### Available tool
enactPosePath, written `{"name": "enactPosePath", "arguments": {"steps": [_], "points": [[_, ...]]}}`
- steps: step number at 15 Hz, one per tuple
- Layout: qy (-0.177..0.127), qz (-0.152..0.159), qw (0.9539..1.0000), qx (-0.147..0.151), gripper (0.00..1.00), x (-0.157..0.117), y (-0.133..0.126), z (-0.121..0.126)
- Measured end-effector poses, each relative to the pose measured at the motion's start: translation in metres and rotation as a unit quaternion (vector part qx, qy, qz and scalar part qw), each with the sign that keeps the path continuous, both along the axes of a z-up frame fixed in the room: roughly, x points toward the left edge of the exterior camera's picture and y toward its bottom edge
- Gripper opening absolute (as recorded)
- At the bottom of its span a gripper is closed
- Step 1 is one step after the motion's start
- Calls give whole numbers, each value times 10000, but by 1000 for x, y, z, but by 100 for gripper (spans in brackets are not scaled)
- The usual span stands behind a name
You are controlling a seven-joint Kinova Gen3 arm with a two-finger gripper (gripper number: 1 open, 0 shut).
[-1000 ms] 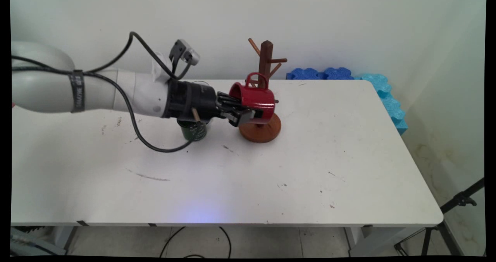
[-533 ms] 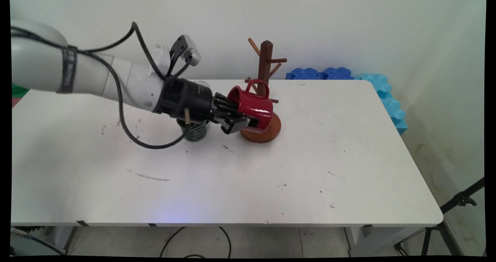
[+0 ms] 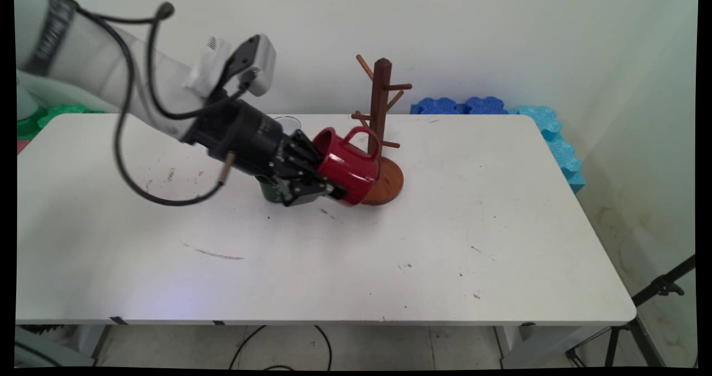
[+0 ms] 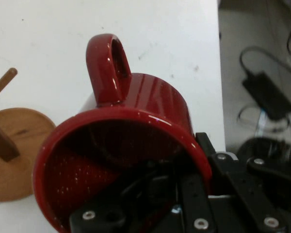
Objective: Place the picked object on the table
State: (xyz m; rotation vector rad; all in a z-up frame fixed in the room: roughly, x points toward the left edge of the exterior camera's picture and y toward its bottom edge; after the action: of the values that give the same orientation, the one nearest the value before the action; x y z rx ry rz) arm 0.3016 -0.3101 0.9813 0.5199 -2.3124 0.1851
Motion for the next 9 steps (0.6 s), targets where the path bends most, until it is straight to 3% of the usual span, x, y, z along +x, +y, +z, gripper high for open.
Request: {"name": "enactPosePath", "arguments": {"steps": [2,4,9], "points": [[-384,-186,9991,-20,0,9,3,12],[-757,-184,9970,27,0,21,1,16],[-1638,-223,9859,255,0,41,-12,14]]}}
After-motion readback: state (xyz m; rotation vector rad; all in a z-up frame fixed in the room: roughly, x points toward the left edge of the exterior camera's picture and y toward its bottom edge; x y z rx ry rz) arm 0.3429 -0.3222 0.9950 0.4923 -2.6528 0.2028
